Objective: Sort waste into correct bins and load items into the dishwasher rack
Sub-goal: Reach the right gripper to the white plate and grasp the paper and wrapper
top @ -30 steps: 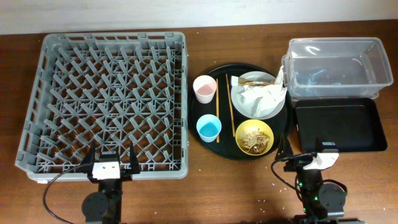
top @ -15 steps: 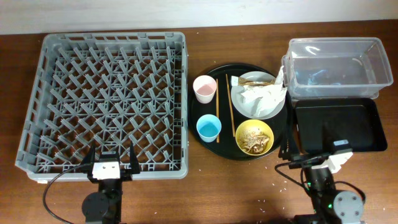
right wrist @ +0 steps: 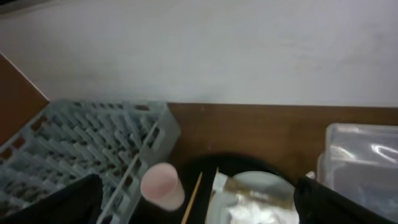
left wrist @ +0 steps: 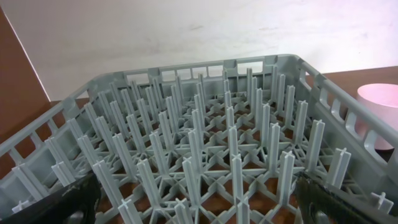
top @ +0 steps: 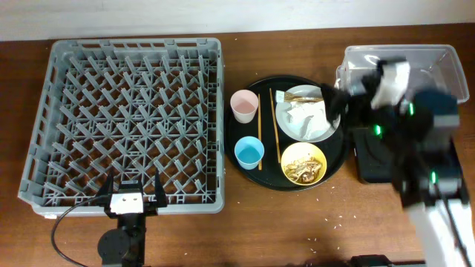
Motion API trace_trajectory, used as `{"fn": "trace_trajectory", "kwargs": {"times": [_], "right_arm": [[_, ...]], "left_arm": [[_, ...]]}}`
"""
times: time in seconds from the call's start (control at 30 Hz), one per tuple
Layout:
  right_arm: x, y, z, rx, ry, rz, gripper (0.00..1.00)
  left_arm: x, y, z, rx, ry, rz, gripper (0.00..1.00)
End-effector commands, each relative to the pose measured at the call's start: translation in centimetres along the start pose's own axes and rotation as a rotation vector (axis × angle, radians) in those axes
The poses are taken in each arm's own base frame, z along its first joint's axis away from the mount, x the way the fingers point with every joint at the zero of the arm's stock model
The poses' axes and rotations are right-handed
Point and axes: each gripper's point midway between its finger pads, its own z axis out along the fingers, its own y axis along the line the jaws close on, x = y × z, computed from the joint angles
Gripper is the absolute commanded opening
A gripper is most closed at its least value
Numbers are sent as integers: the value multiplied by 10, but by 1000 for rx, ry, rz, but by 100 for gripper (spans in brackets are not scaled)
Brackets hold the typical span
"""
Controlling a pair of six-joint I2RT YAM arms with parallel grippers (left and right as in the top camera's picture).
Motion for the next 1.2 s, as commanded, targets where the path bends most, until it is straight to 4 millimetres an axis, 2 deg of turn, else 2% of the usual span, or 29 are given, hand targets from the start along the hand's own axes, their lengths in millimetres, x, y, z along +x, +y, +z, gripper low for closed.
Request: {"fn": "trace_trajectory", "kwargs": {"times": [0.0,0.17,0.3,0.37,0.43,0.53,0.67,0.8,0.83,0.97,1.17], "right_arm": [[-9,-1,31,-35,109,35,98],[0,8,73,-190,180,74,98],[16,1,103,-228,214,103,98],[41,-17,119,-116,290,225,98],[63,-36,127,32,344,295,99],[96,-67,127,393,379,437,99],[116,-71,131,650,307,532,98],[139,-74,147,742,273,615,98],[151,-79,153,765,286,639,99],[175,-97,165,812,309,666,99],[185,-112,184,810,291,668,98]], "left_arm": [[0,0,0,3,-1,15,100],[0,0,0,3,-1,15,100],[0,0,0,3,-1,15,100],[0,0,0,3,-1,15,100],[0,0,0,3,-1,15,100],[0,0,0,3,-2,15,99],[0,0,0,3,-1,15,100],[0,0,0,3,-2,15,99],[0,0,0,3,-1,15,100],[0,0,0,3,-2,15,100],[0,0,0,3,-1,15,100]]}}
